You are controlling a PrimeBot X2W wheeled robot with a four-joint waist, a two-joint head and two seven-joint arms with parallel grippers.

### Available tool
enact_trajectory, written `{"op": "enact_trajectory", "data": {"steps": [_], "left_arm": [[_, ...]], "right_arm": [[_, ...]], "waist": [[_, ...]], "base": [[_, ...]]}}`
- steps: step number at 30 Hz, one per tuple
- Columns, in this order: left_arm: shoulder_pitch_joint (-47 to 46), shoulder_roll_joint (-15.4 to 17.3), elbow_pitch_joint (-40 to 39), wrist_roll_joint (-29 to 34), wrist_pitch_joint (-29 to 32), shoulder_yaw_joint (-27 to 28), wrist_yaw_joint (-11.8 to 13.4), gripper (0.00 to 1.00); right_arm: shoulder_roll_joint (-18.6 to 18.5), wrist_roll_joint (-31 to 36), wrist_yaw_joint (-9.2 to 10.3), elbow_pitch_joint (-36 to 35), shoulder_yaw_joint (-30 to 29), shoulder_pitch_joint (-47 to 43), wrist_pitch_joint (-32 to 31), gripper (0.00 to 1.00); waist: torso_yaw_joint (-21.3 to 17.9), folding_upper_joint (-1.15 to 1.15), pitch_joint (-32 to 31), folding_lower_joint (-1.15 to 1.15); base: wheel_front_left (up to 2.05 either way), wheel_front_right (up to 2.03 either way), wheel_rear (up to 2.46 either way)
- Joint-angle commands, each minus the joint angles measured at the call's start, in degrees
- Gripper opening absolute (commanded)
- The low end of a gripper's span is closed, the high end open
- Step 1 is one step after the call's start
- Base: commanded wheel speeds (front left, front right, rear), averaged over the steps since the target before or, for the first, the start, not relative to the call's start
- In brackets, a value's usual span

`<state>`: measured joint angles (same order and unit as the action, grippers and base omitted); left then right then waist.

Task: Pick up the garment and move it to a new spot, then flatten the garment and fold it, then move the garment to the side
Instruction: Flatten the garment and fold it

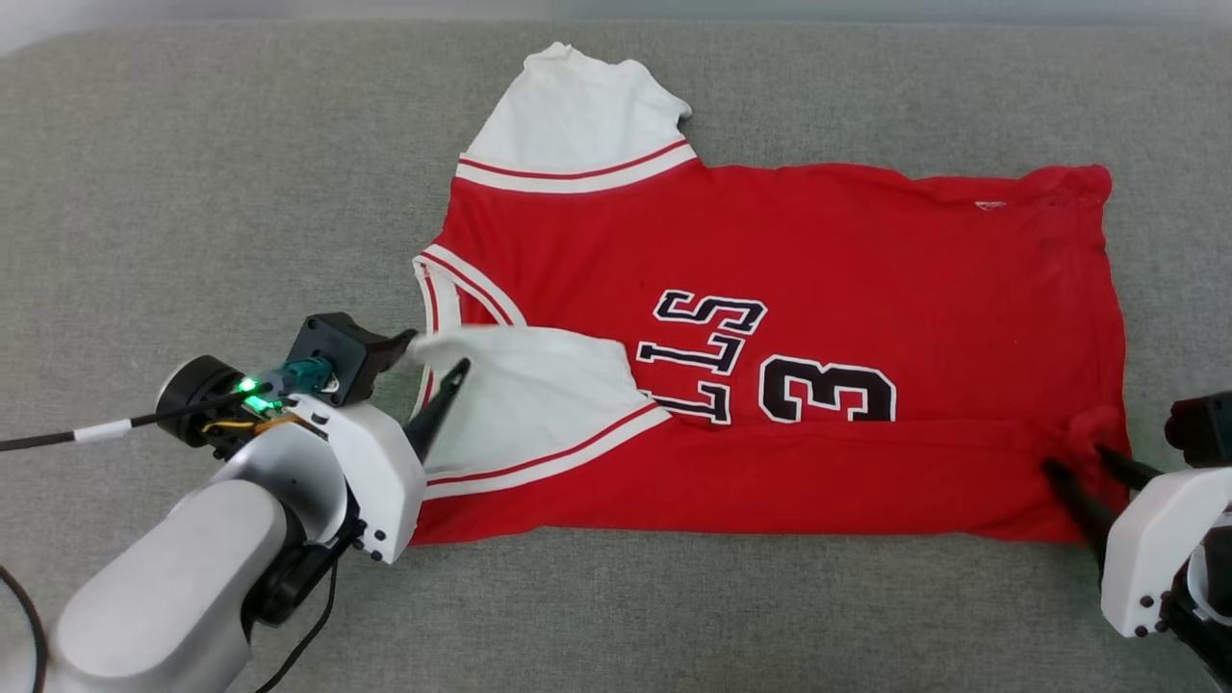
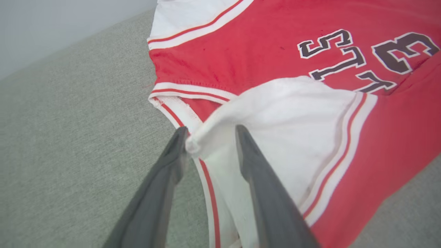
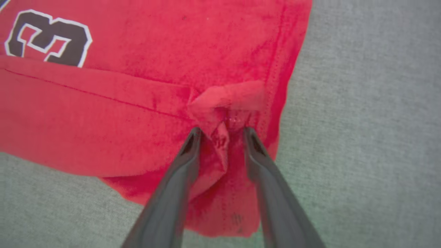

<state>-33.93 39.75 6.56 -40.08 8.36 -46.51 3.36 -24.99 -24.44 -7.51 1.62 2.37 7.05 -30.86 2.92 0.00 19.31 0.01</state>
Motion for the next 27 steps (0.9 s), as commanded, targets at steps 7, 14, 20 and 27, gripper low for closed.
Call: {"op": "enact_trajectory", "data": {"steps": [7,14,20,27], "left_arm": [[2.68,-2.10,3.15,-2.04,-2.29,0.46,1.37,1.00],[8.79,-1.30,-0.27,-6.67,-0.15,1.74,5.51,1.00],[14.16,0.79,-6.45,-7.84,3.34,1.35,11.38,1.00],[17.68,3.08,-8.95,-8.98,6.72,1.63,16.30,1.00]], "right_arm": [[-0.36,1.59,0.04,0.88,1.11,0.48,1.72,1.00],[0.14,2.96,0.05,-1.62,0.80,-3.54,-1.84,1.00],[4.67,4.41,0.04,-5.91,-3.48,-7.70,-6.11,1.00],[8.54,7.59,0.04,-13.83,-4.65,-9.69,-6.92,1.00]], "waist": [[0.23,0.00,-3.56,-0.01],[0.28,0.00,-7.68,-0.01],[-0.17,0.00,-9.14,-0.01],[-1.94,0.00,-7.16,-0.01]], "base": [[0.00,0.00,0.00],[0.00,0.00,0.00],[0.00,0.00,0.00],[0.00,0.00,0.00]]}}
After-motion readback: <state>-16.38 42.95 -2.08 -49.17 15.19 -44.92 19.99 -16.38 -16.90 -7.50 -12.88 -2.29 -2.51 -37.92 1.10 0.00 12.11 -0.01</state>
